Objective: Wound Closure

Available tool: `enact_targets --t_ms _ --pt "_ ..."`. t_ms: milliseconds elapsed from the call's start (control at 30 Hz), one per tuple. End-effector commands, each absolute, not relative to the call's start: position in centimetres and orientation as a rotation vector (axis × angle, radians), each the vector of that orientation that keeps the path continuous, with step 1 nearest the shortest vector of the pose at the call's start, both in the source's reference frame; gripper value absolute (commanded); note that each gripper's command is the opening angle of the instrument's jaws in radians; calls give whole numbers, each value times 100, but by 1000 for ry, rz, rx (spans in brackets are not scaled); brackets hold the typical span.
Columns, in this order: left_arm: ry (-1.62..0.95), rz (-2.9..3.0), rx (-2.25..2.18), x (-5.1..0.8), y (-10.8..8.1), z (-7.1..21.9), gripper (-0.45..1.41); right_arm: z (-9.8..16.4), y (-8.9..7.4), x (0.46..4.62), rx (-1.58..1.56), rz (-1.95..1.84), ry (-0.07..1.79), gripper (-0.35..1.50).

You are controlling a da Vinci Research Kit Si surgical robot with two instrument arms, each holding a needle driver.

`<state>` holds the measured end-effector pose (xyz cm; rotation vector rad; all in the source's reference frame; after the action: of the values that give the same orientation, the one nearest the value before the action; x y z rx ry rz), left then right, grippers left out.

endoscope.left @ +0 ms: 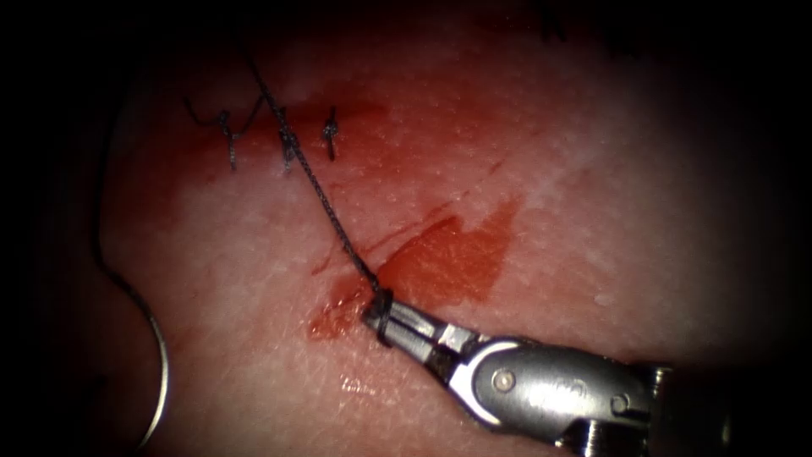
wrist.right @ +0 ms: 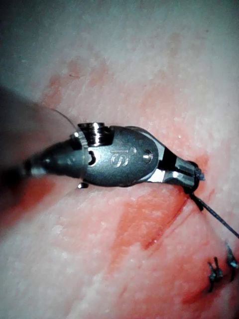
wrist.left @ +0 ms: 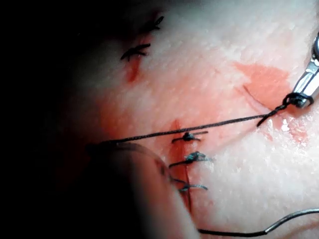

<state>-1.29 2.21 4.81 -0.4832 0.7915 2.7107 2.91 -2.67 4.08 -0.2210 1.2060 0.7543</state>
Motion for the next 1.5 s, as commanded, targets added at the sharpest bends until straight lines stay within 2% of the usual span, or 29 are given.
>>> enact_targets --t_ms 33,433,733,933,1167,1500 --pt "795 2709 -486 -134 224 486 -45 415 -274 294 -215 749 1198 -35" --pt "856 2671 -451 -115 268 480 -45 423 -275 293 -228 727 1189 -35" --pt "918 2635 -399 -79 289 469 -45 427 -275 300 -223 712 1193 -35" --pt "939 2636 -370 -61 297 475 -45 440 -300 286 -199 663 1160 -35" --pt "965 2634 -362 -59 290 484 -45 439 -315 264 -184 660 1164 -35" --pt "980 2626 -355 -63 284 488 -45 431 -320 269 -170 669 1169 -35"
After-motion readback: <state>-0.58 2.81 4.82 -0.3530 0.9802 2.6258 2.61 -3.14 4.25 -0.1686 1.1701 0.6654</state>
